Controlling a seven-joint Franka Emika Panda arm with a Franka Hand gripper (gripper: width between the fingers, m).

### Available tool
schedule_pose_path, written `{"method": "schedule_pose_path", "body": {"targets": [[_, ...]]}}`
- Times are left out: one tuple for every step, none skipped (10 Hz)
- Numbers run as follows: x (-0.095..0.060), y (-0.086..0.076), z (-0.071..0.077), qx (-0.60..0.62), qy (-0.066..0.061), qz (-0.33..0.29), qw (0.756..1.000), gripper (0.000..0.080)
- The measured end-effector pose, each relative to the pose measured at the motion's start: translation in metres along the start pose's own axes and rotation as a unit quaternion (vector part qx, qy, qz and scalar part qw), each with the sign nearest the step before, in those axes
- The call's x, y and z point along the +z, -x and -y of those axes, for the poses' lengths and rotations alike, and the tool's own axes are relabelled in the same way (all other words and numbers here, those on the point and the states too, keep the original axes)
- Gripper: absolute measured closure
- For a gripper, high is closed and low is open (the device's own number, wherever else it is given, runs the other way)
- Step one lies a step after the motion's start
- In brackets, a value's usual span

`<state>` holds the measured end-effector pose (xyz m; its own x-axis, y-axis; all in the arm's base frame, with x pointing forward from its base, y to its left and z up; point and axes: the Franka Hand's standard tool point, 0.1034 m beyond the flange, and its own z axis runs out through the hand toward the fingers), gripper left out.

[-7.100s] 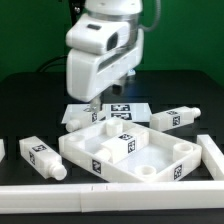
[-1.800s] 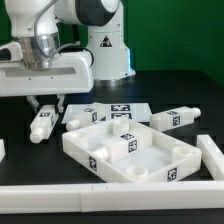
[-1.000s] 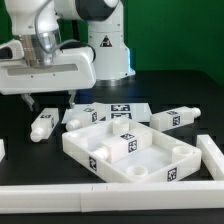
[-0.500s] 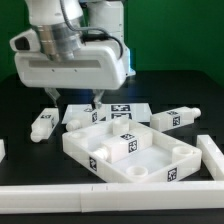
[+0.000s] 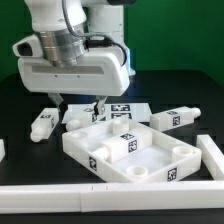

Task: Assemble desk

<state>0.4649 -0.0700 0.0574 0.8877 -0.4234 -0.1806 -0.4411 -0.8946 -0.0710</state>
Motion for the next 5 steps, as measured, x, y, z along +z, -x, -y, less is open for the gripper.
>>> {"method": "schedule_pose_path", "body": {"targets": [[0.005,0.002,0.011,0.057,0.005,-0.004,0.998,0.0150],[0.013,0.003,0.022,0.113,0.006,-0.019,0.993,0.0150],[0.026,0.011,0.031,0.155,0.010,-0.032,0.987,0.0150],[0.038,0.017,0.039,0.160,0.016,-0.032,0.986,0.0150],[0.046,0.019,0.044,0.156,0.017,-0.037,0.987,0.0150]]}}
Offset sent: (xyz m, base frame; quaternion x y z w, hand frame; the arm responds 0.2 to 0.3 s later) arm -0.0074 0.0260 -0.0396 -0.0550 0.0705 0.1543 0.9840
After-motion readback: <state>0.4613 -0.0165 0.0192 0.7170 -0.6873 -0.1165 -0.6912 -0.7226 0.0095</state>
